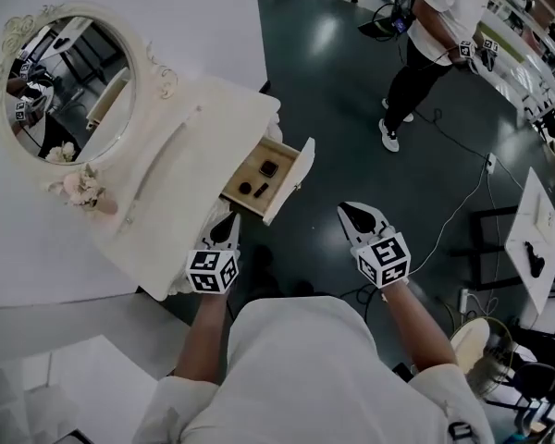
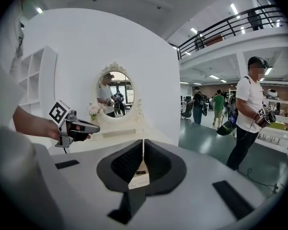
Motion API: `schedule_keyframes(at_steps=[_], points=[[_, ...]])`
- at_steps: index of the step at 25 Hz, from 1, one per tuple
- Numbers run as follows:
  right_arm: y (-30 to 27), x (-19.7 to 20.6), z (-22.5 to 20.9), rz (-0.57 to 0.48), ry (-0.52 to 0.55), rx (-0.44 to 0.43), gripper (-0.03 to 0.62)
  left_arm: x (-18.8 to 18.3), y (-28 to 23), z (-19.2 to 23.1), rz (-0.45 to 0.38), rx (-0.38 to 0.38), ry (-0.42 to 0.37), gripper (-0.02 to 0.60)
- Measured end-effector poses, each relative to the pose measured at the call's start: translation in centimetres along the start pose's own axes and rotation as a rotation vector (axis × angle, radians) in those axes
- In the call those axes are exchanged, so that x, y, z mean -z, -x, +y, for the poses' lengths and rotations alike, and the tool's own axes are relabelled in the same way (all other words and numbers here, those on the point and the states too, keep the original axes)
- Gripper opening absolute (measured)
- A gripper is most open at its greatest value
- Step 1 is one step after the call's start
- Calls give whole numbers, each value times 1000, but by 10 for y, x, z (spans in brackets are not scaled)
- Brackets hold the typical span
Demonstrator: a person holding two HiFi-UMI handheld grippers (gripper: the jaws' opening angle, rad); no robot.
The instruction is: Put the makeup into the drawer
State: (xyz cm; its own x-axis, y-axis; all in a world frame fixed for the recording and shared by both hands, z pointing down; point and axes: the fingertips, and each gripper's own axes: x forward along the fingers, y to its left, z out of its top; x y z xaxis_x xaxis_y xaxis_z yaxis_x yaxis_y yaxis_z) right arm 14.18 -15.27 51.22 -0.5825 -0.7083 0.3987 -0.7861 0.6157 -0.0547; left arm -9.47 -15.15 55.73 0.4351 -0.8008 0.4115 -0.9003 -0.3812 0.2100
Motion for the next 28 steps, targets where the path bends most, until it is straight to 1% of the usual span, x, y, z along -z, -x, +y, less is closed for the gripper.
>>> schedule_keyframes(at_steps=[6,11,15,19,21,25,28], points=[[21,10,7,-8,17,-49,31,-3,49,-30,-50,-30,-5,17],[27,4,18,-28,36,-75,31,-2,85,-38,-66,-39,10,17],[29,0,28,-38,49,-78,31,-1,106,-33,-76,-48,2,17],[27,-6,40,-46,73,-70,31,-1,121,-24,-80,-44,-40,17],[23,-10,47,-50,74,-60,31,-4,130,-18,-85,-34,-55,17],[20,-20,62,-64,53,-32,31,-12,146,-7,-100,3,-57,17],[21,-30,72,-78,64,-12,31,-19,156,0,-114,29,-65,17]])
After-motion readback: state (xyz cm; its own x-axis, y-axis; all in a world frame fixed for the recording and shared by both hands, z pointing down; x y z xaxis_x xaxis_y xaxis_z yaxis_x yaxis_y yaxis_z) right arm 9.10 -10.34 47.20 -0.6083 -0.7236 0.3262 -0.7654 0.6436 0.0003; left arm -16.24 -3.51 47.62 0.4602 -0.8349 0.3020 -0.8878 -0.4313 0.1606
